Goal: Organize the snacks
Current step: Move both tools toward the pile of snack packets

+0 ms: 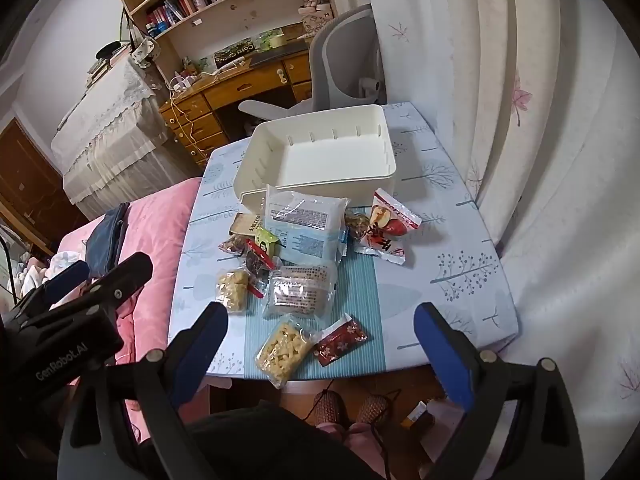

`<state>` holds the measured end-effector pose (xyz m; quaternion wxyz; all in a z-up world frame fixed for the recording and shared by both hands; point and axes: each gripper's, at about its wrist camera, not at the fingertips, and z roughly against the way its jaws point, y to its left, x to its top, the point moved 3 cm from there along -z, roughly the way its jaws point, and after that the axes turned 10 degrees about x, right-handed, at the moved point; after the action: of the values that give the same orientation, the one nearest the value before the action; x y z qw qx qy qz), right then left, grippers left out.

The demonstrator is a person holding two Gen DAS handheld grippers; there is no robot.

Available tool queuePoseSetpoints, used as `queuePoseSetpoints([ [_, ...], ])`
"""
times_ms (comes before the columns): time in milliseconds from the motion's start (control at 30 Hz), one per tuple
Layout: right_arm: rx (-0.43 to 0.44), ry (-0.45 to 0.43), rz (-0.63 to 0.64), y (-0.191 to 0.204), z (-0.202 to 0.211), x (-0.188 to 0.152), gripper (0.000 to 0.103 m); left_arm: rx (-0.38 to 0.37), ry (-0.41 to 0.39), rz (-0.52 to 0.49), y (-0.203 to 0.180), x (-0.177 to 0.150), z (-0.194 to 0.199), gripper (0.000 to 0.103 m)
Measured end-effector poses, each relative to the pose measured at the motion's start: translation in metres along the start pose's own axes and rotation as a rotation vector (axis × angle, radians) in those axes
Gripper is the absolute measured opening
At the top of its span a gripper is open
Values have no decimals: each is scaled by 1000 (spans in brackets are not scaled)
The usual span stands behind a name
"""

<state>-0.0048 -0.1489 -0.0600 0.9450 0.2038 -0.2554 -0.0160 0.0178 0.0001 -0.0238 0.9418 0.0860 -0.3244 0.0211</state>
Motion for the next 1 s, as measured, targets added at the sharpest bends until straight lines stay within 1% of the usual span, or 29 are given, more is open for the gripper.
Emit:
queuePoseSetpoints([
  [33, 1, 0, 1, 0, 0, 1, 95, 2, -1, 1, 0, 0, 1, 102],
  [67, -4, -3, 5, 0, -1, 1, 95, -16, 23, 4, 1, 0, -2, 102],
  [200, -1, -6, 7, 0, -1, 2, 95, -11, 13, 1, 0, 0, -1, 102],
  [333, 1, -7, 7, -3, 0, 3, 95, -14, 12, 2, 1, 0, 0, 102],
  [367, -13, 0, 5, 0, -4, 4, 95, -15, 12, 2, 1, 0, 0, 102],
  [433, -12, 1, 2, -2, -3, 5, 95, -14, 11, 0, -3, 4, 2, 102],
  [833, -5, 2, 4, -6, 0, 8, 95, -15, 12, 4, -2, 4, 1, 102],
  [900, -4, 3, 5, -7, 1, 8, 95, -11, 13, 8, -6, 2, -11, 102],
  [1000, 2, 5, 8, -7, -5, 6, 95, -6, 15, 13, -9, 5, -10, 102],
])
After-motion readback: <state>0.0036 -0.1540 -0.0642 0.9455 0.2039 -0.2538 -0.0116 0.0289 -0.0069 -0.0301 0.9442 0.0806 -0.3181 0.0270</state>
